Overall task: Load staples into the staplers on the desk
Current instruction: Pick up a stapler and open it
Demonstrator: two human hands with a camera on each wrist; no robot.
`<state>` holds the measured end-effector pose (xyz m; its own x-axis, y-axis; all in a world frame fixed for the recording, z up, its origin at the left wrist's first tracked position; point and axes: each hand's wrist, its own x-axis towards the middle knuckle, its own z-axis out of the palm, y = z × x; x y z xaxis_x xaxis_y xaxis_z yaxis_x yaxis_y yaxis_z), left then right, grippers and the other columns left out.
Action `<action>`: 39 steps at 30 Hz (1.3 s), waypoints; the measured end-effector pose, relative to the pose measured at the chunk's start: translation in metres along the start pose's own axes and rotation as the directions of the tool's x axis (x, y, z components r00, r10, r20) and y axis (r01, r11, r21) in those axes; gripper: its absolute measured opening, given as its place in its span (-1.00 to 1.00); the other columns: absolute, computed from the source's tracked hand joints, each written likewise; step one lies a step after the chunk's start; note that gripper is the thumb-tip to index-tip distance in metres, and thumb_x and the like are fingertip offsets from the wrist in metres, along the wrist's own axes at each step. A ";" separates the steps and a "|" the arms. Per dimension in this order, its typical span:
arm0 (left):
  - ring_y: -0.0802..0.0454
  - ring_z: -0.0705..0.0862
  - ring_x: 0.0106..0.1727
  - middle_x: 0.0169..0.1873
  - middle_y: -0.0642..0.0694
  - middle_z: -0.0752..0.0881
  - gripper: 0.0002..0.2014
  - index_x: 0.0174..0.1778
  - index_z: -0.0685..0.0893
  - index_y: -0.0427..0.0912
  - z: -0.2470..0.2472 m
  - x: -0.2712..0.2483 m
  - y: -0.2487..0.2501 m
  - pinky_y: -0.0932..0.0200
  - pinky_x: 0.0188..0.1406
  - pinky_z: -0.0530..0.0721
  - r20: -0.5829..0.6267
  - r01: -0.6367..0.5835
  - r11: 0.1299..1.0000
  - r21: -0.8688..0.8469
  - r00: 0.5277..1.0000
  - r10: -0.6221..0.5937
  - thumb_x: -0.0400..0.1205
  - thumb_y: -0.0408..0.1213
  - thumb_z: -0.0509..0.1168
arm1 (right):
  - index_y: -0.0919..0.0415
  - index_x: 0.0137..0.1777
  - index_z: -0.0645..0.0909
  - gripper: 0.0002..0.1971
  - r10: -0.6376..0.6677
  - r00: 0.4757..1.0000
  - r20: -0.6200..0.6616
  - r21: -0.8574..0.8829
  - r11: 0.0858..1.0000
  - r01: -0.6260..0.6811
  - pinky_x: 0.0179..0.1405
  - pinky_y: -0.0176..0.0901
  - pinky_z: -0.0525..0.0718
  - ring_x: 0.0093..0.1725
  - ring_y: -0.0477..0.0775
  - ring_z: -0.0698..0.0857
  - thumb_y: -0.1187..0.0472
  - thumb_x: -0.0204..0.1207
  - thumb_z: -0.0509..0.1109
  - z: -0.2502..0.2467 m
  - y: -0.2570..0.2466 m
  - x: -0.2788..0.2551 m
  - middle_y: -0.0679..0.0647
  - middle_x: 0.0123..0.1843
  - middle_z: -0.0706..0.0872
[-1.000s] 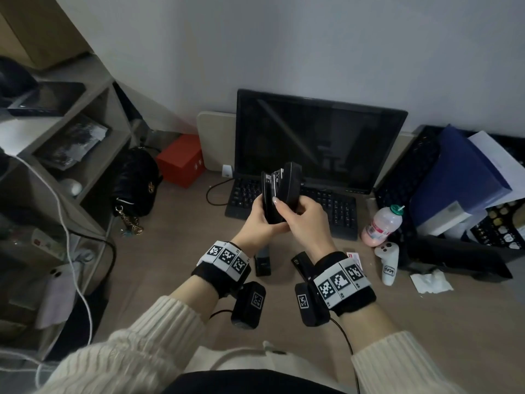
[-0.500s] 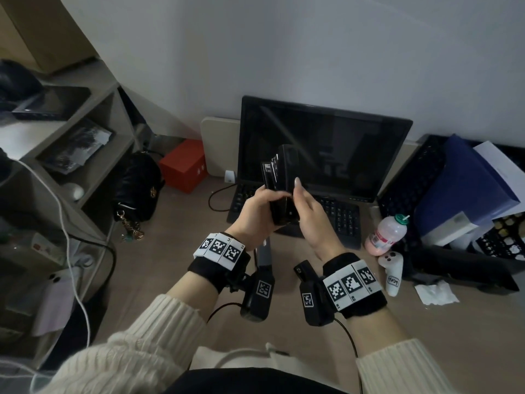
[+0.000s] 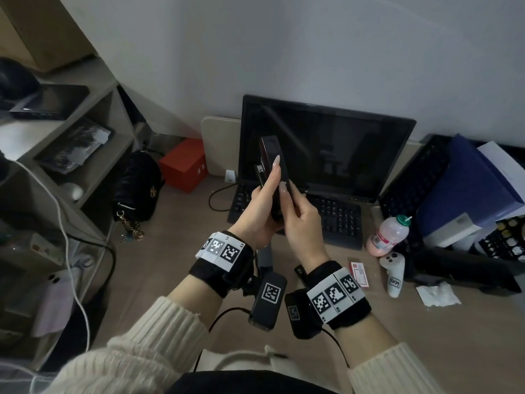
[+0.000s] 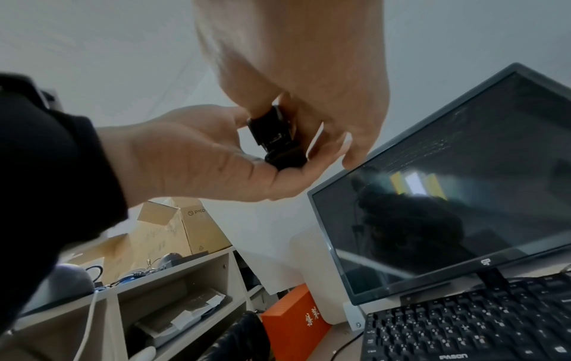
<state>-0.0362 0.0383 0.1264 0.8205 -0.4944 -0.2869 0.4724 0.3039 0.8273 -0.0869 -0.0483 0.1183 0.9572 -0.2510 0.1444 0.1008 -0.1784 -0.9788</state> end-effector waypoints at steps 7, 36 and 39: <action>-0.05 0.69 0.32 0.37 -0.03 0.61 -0.13 0.43 0.26 0.45 0.009 -0.005 0.006 -0.15 0.24 0.69 0.009 -0.021 1.000 0.011 1.000 0.021 0.21 0.46 0.45 | 0.00 0.51 0.49 -0.58 -0.028 0.999 -0.047 0.045 0.999 0.030 0.35 -0.32 0.57 0.30 -0.41 0.58 -0.03 0.67 0.21 0.000 -0.005 0.000 -0.42 0.17 0.64; 0.44 0.44 0.16 0.34 0.16 0.42 -0.03 0.68 0.14 -0.07 0.010 -0.008 0.023 0.37 0.13 0.38 -0.043 -0.107 0.880 0.462 0.989 0.143 0.46 0.40 0.24 | 0.27 0.47 0.51 -0.33 0.069 0.998 0.013 0.333 0.940 -0.069 0.46 0.11 0.53 0.42 0.02 0.61 -0.21 0.52 0.27 -0.014 -0.008 -0.002 0.13 0.41 0.65; 0.29 0.48 0.36 0.48 0.08 0.41 0.09 0.68 0.05 0.05 0.002 -0.004 0.025 0.13 0.45 0.44 -0.074 -0.169 0.856 0.489 0.969 0.234 0.34 0.42 0.40 | 0.38 0.41 0.55 -0.36 0.103 0.995 0.001 0.386 0.918 -0.096 0.39 0.07 0.61 0.35 0.06 0.67 -0.13 0.51 0.28 -0.018 -0.011 -0.003 0.21 0.34 0.69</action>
<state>-0.0281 0.0467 0.1493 0.9298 -0.3478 -0.1202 0.1081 -0.0541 0.9927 -0.0955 -0.0625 0.1312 0.9628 -0.2667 0.0426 0.1058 0.2274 -0.9680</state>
